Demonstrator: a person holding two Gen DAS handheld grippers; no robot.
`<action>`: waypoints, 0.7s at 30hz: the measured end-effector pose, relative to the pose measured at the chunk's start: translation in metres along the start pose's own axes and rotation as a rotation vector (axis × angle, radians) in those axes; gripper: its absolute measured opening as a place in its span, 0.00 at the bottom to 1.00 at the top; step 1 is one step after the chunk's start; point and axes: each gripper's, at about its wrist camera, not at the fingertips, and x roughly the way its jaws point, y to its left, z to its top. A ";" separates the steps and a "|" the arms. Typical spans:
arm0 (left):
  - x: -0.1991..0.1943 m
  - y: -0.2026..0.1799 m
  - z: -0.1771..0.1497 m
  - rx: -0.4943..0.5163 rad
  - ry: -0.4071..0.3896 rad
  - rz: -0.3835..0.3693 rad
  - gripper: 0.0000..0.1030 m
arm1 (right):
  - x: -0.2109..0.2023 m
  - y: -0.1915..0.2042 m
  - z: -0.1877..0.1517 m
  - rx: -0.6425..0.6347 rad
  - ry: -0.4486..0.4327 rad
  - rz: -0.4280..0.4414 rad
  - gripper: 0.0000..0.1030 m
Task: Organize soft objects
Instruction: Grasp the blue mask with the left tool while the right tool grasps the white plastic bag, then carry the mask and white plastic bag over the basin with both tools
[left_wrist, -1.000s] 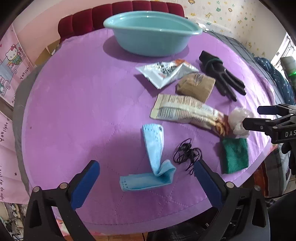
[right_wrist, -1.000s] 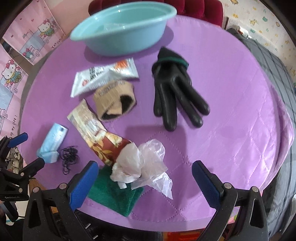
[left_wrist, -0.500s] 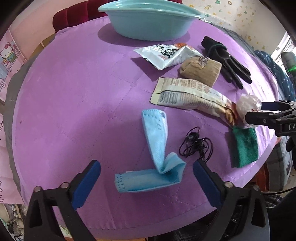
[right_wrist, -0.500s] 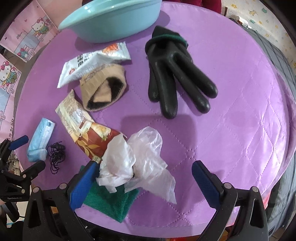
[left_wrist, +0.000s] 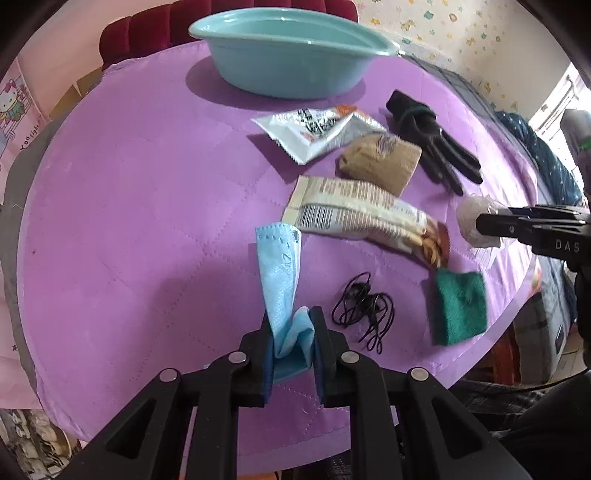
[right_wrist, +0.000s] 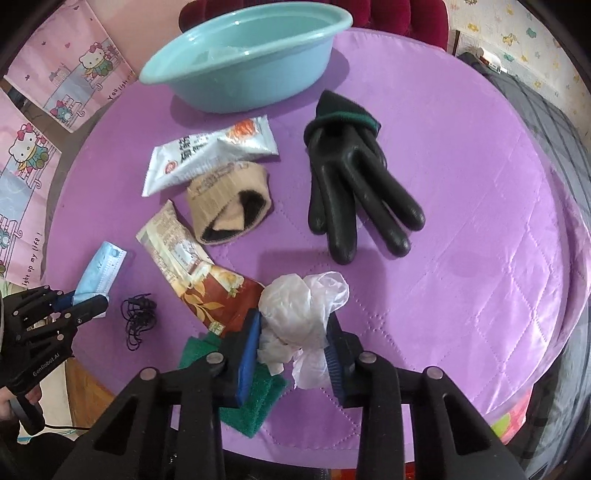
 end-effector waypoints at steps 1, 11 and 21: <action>-0.003 -0.001 0.001 0.001 -0.008 0.001 0.18 | -0.006 0.003 0.004 -0.001 -0.003 0.001 0.34; -0.023 -0.009 0.012 0.012 -0.051 -0.015 0.18 | -0.028 0.007 0.011 -0.024 -0.052 0.000 0.34; -0.039 -0.016 0.032 0.050 -0.106 -0.011 0.18 | -0.047 0.011 0.021 -0.062 -0.102 -0.011 0.34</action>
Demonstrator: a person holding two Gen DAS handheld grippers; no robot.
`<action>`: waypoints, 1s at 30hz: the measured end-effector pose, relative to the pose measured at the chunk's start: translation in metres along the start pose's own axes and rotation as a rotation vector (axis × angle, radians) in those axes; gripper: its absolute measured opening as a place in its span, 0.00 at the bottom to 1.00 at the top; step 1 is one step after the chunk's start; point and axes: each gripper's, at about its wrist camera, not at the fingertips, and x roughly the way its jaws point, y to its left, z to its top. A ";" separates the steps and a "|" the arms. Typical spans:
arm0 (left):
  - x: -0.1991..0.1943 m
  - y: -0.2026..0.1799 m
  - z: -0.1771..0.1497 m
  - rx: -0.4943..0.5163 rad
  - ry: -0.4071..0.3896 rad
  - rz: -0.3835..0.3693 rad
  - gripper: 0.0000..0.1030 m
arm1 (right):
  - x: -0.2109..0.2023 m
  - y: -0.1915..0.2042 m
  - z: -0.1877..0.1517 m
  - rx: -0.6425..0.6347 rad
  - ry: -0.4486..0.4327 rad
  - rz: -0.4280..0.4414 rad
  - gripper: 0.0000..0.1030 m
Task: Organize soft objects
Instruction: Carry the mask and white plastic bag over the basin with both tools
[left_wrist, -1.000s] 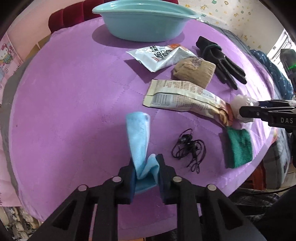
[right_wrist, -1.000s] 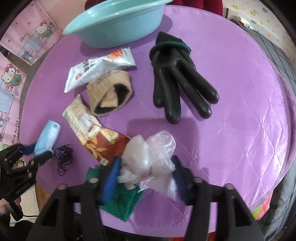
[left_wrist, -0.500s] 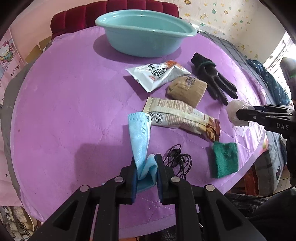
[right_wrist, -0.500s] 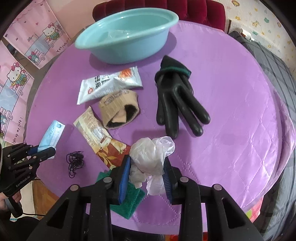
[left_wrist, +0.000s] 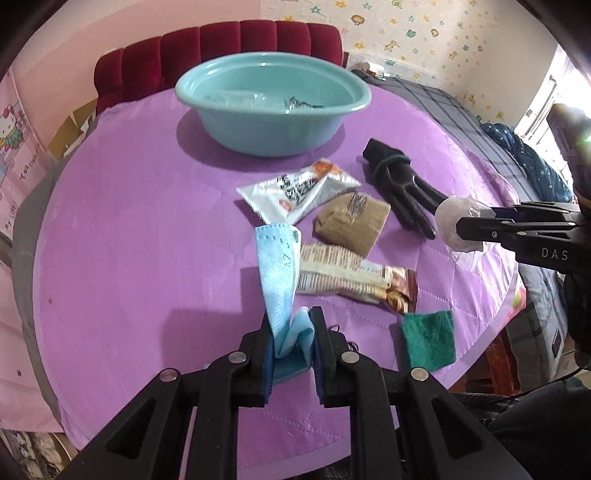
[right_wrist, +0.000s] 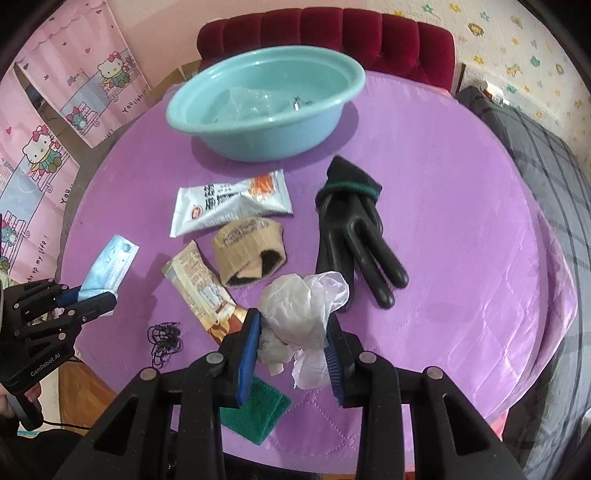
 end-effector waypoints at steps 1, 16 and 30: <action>-0.002 -0.001 0.002 0.003 -0.005 -0.001 0.18 | -0.002 0.000 0.002 -0.003 -0.006 0.000 0.34; -0.026 -0.012 0.051 0.050 -0.076 -0.005 0.18 | -0.032 0.006 0.046 -0.039 -0.073 0.005 0.34; -0.031 -0.011 0.113 0.091 -0.120 -0.009 0.18 | -0.050 0.011 0.111 -0.061 -0.126 0.017 0.35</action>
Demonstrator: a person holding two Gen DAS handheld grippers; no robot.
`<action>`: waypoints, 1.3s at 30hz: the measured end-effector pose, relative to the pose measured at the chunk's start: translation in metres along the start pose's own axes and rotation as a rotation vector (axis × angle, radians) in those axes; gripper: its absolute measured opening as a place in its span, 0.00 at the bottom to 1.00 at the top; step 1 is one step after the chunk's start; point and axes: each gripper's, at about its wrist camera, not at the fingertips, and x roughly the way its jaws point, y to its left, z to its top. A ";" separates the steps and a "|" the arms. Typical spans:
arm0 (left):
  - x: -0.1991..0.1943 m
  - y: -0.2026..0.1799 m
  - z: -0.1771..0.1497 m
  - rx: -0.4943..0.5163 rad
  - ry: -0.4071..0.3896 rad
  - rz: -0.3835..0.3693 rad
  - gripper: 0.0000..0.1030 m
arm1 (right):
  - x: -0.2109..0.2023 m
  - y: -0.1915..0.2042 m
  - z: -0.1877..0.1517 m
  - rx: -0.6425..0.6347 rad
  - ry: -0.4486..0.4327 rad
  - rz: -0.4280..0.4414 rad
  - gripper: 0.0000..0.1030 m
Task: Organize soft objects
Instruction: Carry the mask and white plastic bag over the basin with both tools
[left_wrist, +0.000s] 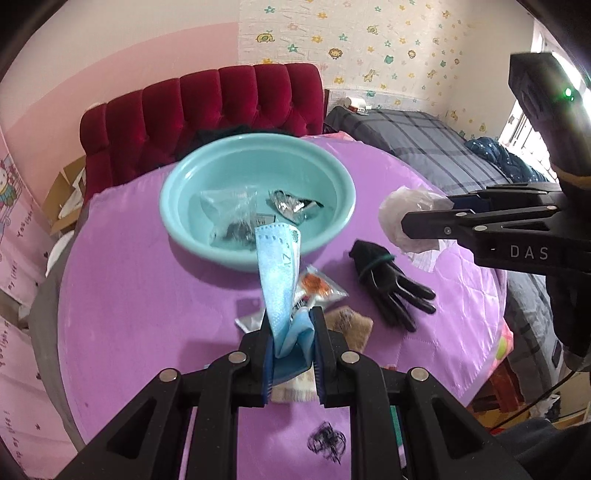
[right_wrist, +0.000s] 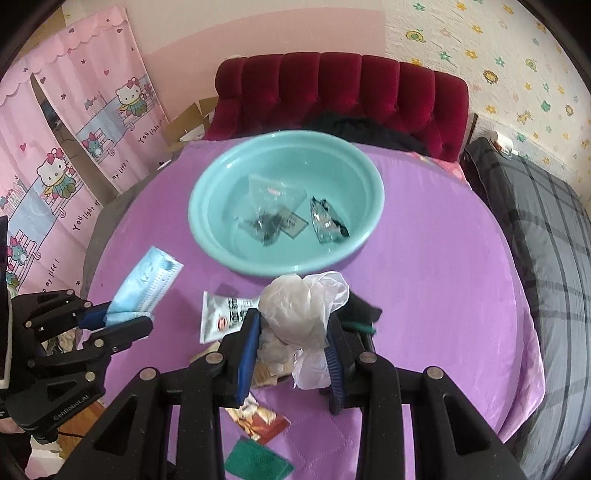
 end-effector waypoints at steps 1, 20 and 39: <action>0.001 0.001 0.003 0.004 -0.002 0.002 0.18 | 0.000 0.001 0.004 -0.005 -0.002 -0.001 0.35; 0.044 0.031 0.078 0.015 -0.010 -0.008 0.18 | 0.035 -0.002 0.091 -0.005 -0.017 0.032 0.35; 0.118 0.051 0.110 -0.012 0.036 0.018 0.18 | 0.123 -0.021 0.136 0.055 0.049 0.058 0.36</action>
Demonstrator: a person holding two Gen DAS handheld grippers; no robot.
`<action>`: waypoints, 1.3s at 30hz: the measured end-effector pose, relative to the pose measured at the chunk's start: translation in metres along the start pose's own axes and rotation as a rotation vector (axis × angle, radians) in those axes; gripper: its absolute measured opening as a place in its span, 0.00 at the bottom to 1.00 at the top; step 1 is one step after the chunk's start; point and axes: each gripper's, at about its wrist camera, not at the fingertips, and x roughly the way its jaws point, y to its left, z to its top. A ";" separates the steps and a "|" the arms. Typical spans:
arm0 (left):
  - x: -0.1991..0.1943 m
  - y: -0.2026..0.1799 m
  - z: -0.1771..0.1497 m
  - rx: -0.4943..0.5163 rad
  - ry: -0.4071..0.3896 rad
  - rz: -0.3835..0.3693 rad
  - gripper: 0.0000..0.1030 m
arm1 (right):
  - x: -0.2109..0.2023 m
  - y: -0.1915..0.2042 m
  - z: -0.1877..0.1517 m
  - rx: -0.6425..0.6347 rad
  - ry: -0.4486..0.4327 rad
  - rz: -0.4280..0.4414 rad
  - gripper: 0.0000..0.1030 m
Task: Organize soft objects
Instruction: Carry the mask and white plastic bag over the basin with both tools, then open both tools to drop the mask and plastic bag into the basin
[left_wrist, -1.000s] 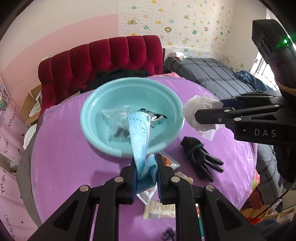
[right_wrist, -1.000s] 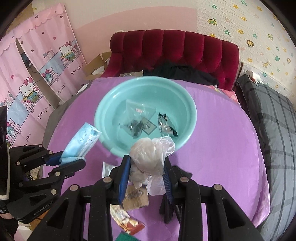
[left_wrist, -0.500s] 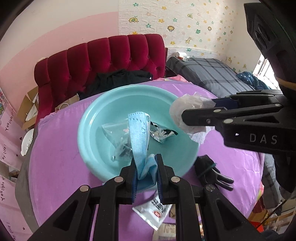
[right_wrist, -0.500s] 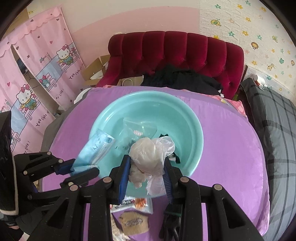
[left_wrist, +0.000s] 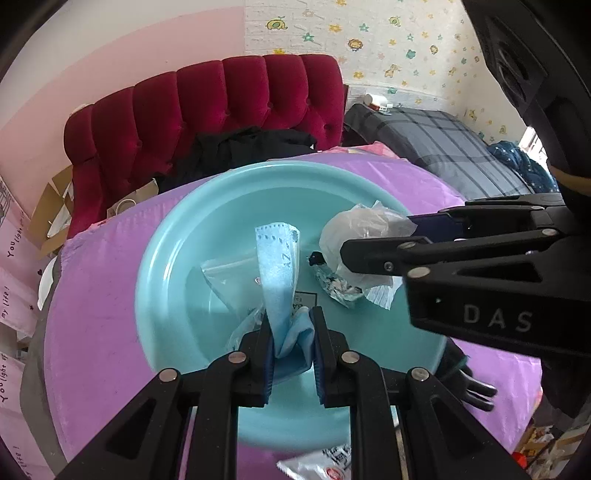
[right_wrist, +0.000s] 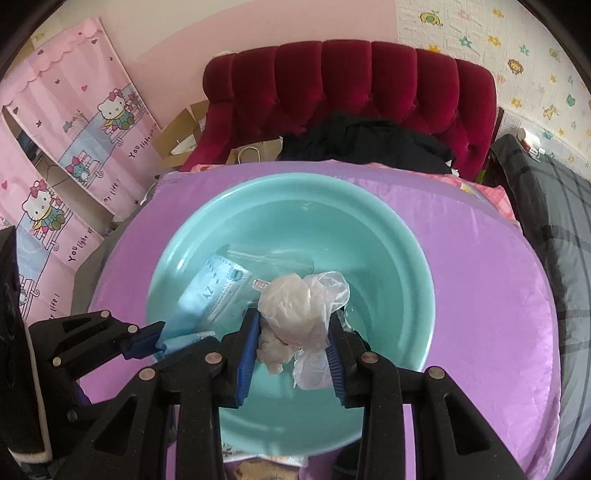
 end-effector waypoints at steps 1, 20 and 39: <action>0.005 0.002 0.000 -0.006 0.006 -0.002 0.18 | 0.006 -0.001 0.002 0.003 0.005 0.000 0.36; 0.047 0.014 0.002 -0.043 0.042 0.000 0.22 | 0.064 -0.026 0.013 0.087 0.061 0.046 0.39; 0.015 0.015 -0.007 -0.061 -0.012 0.109 1.00 | 0.029 -0.017 0.005 0.078 -0.010 -0.022 1.00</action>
